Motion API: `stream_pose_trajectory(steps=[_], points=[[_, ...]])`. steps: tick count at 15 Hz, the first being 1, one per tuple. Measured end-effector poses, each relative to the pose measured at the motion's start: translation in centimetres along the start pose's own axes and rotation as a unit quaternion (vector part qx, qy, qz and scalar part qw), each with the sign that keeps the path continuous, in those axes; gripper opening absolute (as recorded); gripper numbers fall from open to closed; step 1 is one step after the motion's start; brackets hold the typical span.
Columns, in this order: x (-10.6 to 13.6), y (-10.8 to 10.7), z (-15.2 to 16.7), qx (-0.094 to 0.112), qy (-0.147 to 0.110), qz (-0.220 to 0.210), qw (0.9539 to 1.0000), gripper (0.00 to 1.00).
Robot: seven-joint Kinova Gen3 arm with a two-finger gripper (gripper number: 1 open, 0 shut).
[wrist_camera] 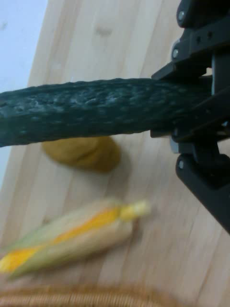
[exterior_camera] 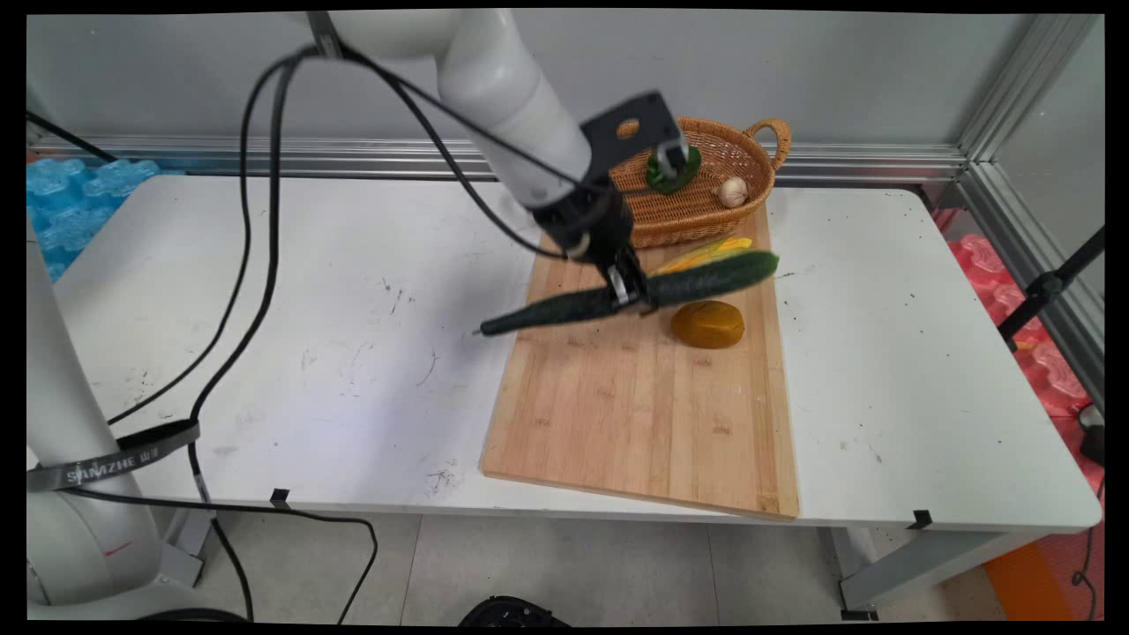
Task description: Place the picked object in the vegetable basket
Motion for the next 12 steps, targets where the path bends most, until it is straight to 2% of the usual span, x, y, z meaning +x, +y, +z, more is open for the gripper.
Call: stream_pose_trajectory(steps=[6,12], points=[[2.2,-5.3,-2.6,0.039,0.026,0.03,0.9984,0.0],[4.6,-10.7,-1.3,0.073,0.041,0.062,0.9946,0.0]])
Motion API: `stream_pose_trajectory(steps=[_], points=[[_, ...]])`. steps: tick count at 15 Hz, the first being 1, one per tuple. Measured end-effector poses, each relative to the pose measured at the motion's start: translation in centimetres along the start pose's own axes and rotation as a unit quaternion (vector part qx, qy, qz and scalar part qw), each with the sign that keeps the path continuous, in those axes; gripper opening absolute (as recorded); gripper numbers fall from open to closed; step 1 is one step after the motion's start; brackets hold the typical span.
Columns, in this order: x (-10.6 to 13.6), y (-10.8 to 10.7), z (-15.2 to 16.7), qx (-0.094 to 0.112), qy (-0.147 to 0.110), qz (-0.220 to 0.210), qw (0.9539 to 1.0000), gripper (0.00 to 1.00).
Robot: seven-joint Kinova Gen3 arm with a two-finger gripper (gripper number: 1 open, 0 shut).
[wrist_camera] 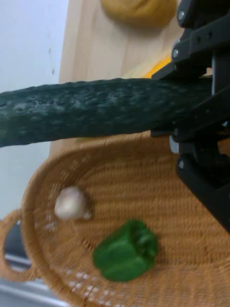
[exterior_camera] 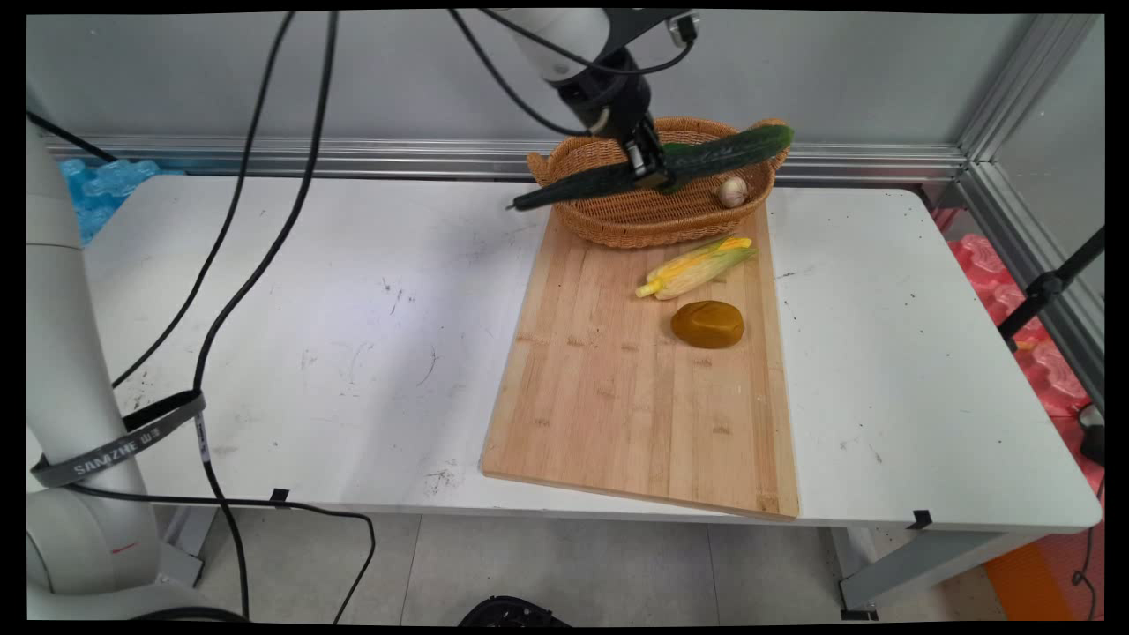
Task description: Place the picked object in the vegetable basket
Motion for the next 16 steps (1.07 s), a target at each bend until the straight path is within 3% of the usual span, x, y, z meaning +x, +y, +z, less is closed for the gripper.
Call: stream_pose_trajectory(steps=[7,16], points=[[1.9,-4.0,6.5,0.014,0.011,0.028,0.9995,0.0],[2.9,-6.7,12.9,0.011,0.012,0.047,0.9987,0.0]])
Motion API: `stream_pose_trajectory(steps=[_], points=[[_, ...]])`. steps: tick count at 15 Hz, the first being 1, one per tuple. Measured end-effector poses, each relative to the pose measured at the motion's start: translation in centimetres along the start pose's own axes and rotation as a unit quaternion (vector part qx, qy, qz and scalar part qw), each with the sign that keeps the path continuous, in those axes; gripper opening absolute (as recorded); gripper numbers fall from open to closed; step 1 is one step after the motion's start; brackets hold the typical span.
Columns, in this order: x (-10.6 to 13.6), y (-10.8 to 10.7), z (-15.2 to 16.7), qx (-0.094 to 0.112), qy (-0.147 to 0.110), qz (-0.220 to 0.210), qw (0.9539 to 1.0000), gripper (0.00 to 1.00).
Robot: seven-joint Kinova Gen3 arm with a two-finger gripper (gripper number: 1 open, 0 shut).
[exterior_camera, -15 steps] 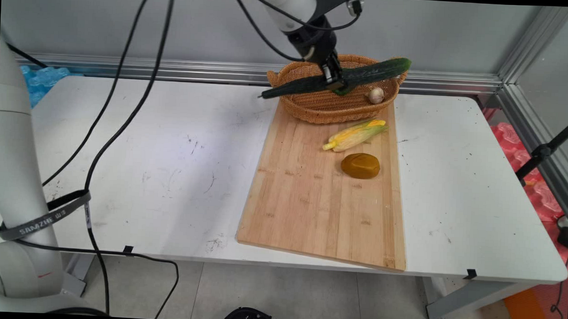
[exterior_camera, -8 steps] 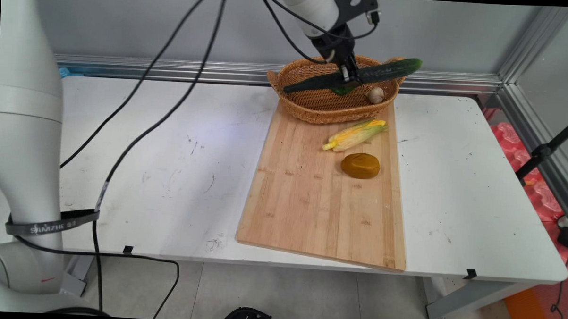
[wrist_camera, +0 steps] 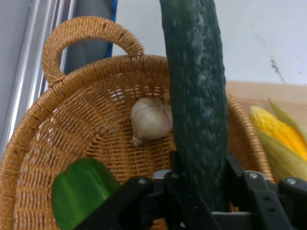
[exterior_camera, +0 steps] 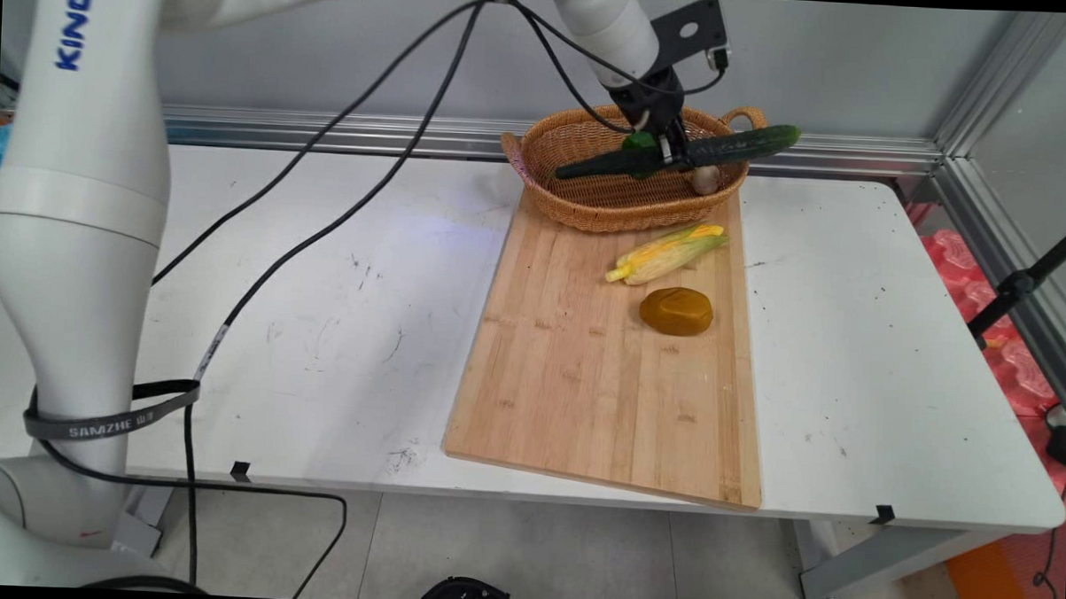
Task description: Place the picked object in the vegetable basket
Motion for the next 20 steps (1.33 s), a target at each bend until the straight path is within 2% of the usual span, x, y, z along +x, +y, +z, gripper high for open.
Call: stream_pose_trajectory(steps=[7,14,15,20], points=[[-0.8,-1.0,3.6,-0.01,-0.002,-0.008,0.9999,0.0],[-1.7,-1.2,4.6,-0.019,0.001,-0.034,0.9992,0.0],[-1.7,-1.3,4.5,-0.02,0.002,-0.037,0.9991,1.0],[-1.9,-1.5,3.5,-0.021,0.011,-0.044,0.9988,1.0]])
